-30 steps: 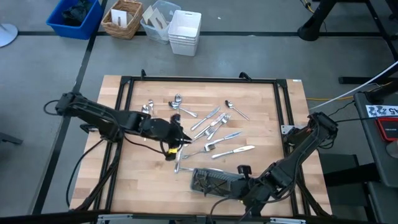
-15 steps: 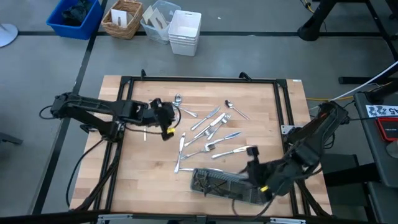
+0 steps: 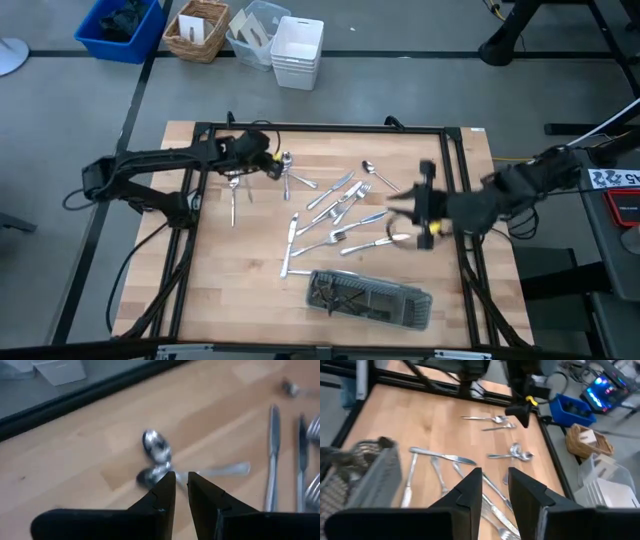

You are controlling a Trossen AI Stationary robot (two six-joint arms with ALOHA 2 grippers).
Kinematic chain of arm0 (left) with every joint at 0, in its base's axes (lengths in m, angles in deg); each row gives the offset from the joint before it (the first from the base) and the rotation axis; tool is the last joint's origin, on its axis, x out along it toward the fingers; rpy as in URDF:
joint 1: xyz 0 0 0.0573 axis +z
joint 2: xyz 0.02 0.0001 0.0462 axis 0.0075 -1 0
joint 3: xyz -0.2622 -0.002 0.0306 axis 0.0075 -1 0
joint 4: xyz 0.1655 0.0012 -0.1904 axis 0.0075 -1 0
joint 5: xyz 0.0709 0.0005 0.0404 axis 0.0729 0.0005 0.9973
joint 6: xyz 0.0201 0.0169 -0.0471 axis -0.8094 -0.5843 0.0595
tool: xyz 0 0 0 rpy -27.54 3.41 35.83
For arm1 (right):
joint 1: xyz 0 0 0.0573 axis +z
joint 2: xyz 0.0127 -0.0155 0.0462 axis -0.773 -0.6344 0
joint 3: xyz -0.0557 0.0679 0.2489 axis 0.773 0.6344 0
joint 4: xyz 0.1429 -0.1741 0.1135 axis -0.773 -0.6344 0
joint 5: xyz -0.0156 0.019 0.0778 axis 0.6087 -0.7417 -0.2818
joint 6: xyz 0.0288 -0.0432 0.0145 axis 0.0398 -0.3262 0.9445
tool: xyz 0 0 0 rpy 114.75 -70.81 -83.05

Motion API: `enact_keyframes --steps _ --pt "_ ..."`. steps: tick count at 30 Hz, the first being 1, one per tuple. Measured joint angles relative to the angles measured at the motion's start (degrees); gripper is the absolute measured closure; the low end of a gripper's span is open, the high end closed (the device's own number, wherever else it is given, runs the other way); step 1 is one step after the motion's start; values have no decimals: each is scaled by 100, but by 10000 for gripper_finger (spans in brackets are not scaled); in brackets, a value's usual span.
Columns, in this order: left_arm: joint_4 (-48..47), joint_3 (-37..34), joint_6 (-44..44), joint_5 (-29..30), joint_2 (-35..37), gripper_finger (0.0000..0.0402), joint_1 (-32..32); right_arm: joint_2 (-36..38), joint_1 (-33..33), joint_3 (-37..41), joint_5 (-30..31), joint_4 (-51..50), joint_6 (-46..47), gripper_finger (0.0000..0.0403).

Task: Sort silverware
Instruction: Put the spoon into the gray silverware rack

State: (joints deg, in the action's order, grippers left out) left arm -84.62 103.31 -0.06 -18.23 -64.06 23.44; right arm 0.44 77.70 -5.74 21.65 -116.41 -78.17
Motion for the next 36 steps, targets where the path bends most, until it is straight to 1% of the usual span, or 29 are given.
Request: enact_keyframes --steps 2,6,9,12,17,21,24,29,33,36 --pt "434 -142 -68 -136 2 359 120 58 -379 0 -322 0 -179 308" --pt "1112 -392 -727 -263 2 359 187 56 -1046 0 -1061 -13 -651 308" --pt "1291 -531 -1068 -275 2 359 187 7 -1444 0 -1597 -26 -1033 308" --pt "1301 -577 -1028 -414 -91 359 155 -48 -1764 0 -1903 -84 -1407 308" --pt "1332 -599 -699 -823 -650 359 29 -67 -2235 0 -1944 -147 -1672 308" --pt "1353 -599 -514 -843 -1251 359 -36 -67 -2548 0 -1946 -151 -1685 308" --pt "1510 -599 -522 -839 -1590 359 -14 -67 -2728 0 -2112 -153 -1684 308" --pt "1824 -601 -514 -804 -1881 359 -14 -67 -2912 0 -2587 -175 -1685 308" --pt "1961 -597 -697 -802 -2039 355 -14 -67 -2905 0 -2645 -192 -1685 308" --pt "1921 -597 -564 -798 -2133 337 -14 -67 -2898 0 -2647 -195 -1687 308"
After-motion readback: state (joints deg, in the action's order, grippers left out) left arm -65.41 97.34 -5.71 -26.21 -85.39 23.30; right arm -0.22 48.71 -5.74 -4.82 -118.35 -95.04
